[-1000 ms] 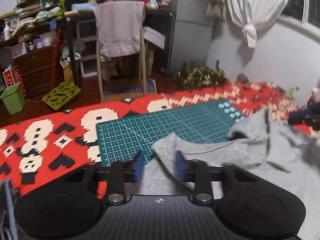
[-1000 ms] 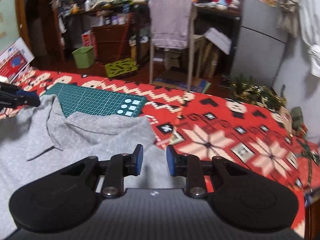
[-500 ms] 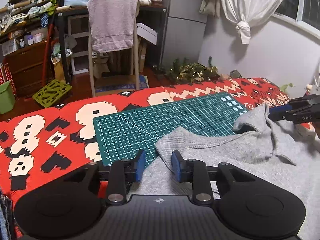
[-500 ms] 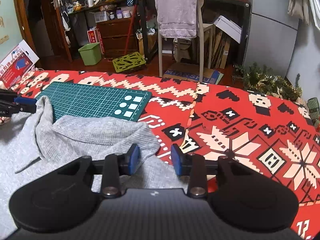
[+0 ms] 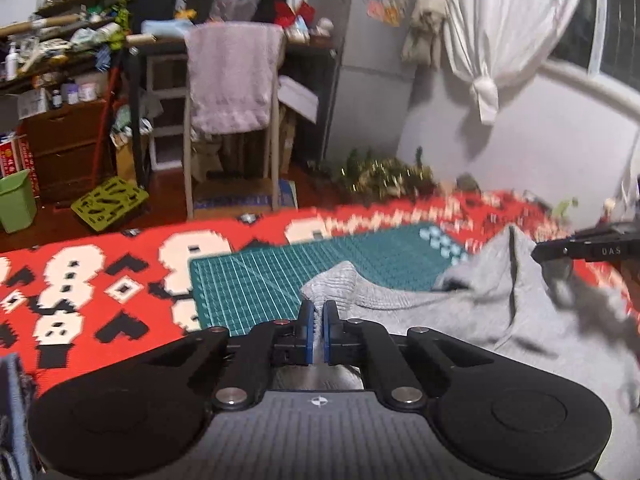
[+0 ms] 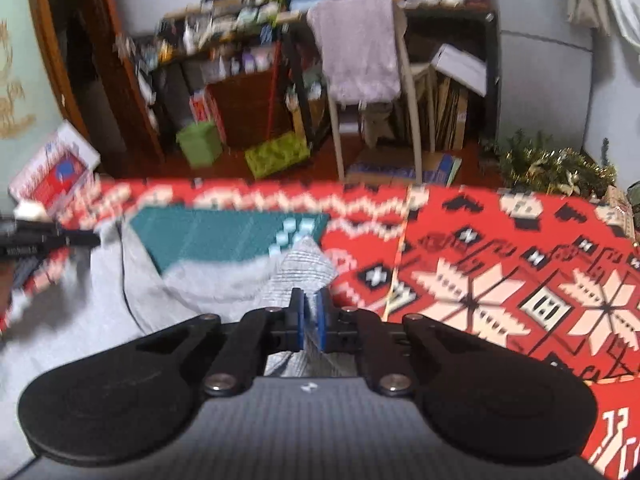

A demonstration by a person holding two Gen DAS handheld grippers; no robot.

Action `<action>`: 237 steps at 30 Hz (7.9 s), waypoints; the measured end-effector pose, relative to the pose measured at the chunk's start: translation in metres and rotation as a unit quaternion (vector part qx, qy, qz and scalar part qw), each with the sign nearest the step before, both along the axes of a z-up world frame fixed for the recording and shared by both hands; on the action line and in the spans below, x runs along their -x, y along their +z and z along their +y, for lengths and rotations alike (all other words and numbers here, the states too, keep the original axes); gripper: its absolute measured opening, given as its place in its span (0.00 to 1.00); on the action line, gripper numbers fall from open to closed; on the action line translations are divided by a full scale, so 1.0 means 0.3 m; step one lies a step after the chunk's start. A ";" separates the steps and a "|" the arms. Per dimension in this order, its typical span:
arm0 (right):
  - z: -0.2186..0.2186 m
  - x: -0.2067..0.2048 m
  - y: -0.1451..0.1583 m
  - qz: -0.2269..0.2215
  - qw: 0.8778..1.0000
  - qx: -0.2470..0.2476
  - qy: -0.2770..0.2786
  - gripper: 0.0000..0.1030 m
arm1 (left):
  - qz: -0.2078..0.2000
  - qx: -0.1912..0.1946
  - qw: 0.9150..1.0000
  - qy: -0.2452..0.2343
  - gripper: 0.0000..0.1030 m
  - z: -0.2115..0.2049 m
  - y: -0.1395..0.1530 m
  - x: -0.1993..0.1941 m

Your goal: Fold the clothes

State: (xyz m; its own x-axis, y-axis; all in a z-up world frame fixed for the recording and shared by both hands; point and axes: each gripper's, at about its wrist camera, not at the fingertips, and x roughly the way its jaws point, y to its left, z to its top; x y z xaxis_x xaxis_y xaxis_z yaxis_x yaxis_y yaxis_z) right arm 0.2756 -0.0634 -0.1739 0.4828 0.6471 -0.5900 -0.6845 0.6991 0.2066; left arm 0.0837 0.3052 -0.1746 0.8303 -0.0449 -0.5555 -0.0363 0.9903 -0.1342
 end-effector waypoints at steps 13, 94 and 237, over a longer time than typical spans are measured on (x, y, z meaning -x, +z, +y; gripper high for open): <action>0.100 -0.147 0.032 -0.001 0.999 -0.017 -0.048 0.06 | 0.005 0.021 0.996 0.089 0.05 0.089 0.010 -0.156; -0.042 -0.382 0.024 0.027 0.993 0.040 -0.107 0.22 | 0.065 0.031 0.983 0.167 0.49 0.112 -0.001 0.249; 0.123 -0.400 -0.006 -0.003 0.994 0.096 -0.049 0.13 | 0.052 -0.032 0.989 0.133 0.35 0.242 0.009 -0.092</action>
State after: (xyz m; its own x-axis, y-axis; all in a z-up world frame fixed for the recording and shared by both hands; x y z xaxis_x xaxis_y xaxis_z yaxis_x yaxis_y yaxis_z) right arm 0.3955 -0.0265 -0.1757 0.5412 0.4721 -0.6958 -0.6120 0.7887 0.0591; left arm 0.1113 0.3779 -0.1720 0.7462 0.2043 -0.6336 -0.3062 0.9504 -0.0542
